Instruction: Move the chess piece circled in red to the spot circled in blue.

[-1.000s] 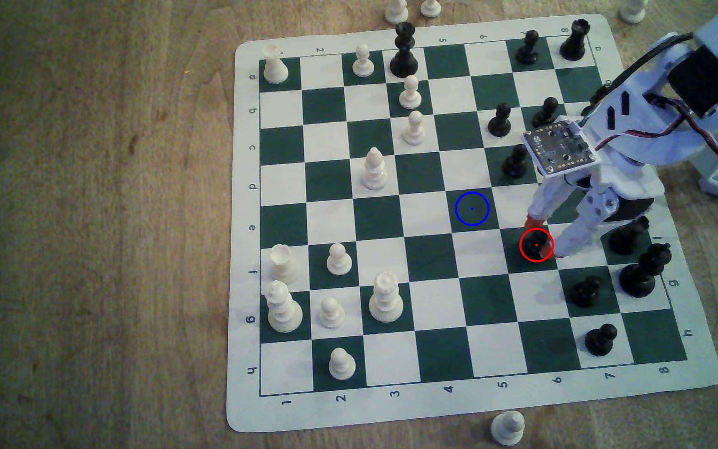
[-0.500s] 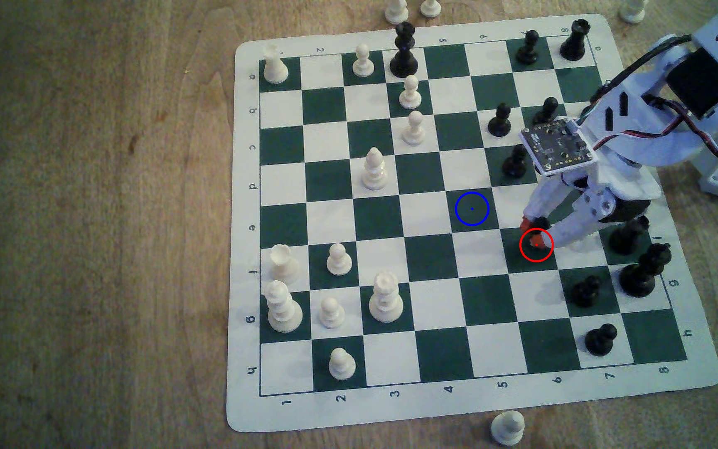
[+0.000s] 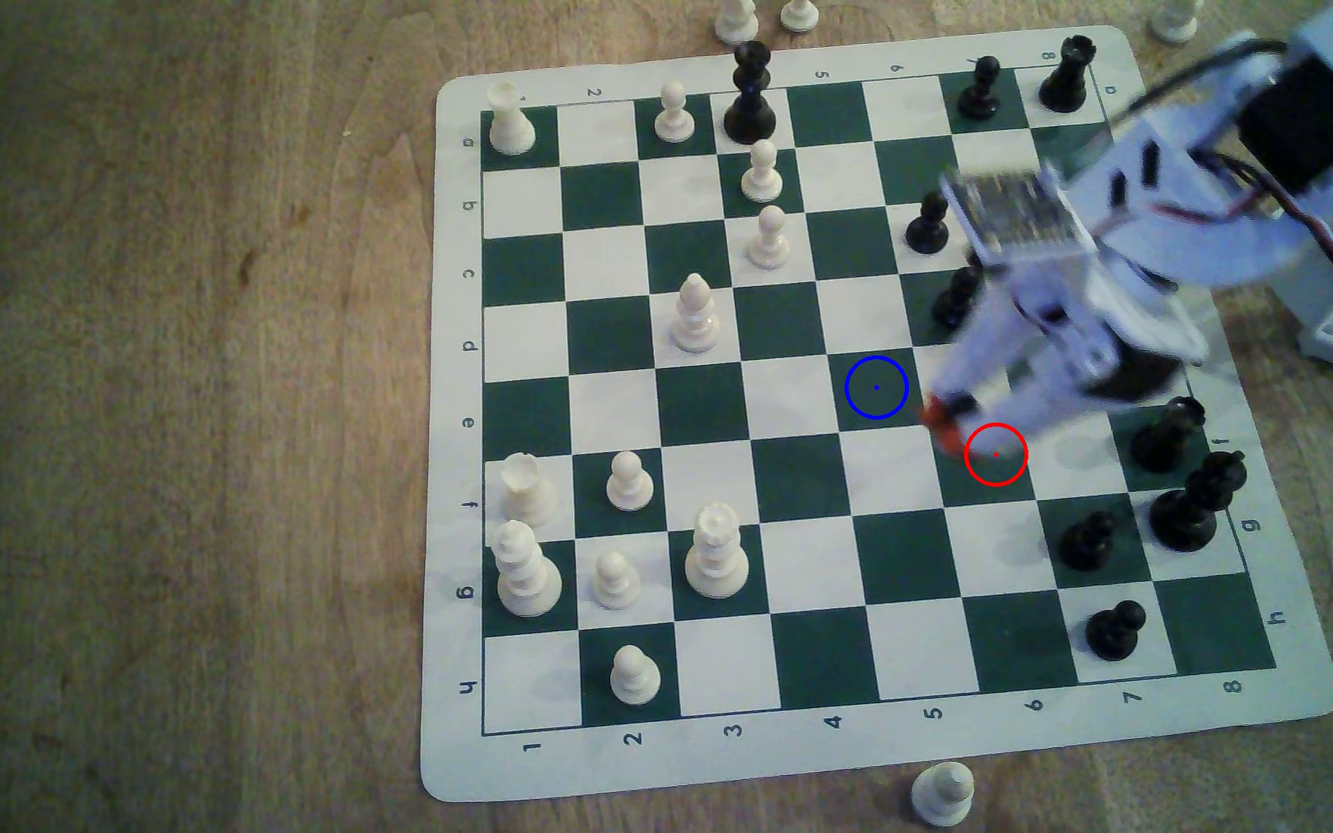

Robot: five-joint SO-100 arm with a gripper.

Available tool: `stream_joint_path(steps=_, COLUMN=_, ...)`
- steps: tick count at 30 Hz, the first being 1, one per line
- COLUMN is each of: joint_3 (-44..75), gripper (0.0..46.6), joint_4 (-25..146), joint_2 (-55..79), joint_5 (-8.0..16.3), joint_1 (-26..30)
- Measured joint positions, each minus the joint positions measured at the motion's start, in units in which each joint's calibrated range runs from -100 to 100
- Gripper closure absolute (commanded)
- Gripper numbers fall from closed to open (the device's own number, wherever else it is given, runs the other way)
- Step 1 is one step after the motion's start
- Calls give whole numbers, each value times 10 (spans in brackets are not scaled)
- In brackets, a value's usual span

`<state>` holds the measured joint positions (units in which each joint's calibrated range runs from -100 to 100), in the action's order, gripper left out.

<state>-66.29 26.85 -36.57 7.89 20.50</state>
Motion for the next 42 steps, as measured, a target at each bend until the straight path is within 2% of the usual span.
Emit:
stream_joint_path(steps=8, joint_3=1, gripper=464, joint_4=-93, joint_2=63, joint_5=-16, joint_1=-82)
stream_joint_path(steps=18, joint_3=-35, gripper=464, joint_4=-131, joint_2=104, joint_5=-16, joint_1=-63)
stream_joint_path(steps=42, joint_3=-63, gripper=464, joint_4=-188, joint_2=150, joint_5=-19, joint_1=-68)
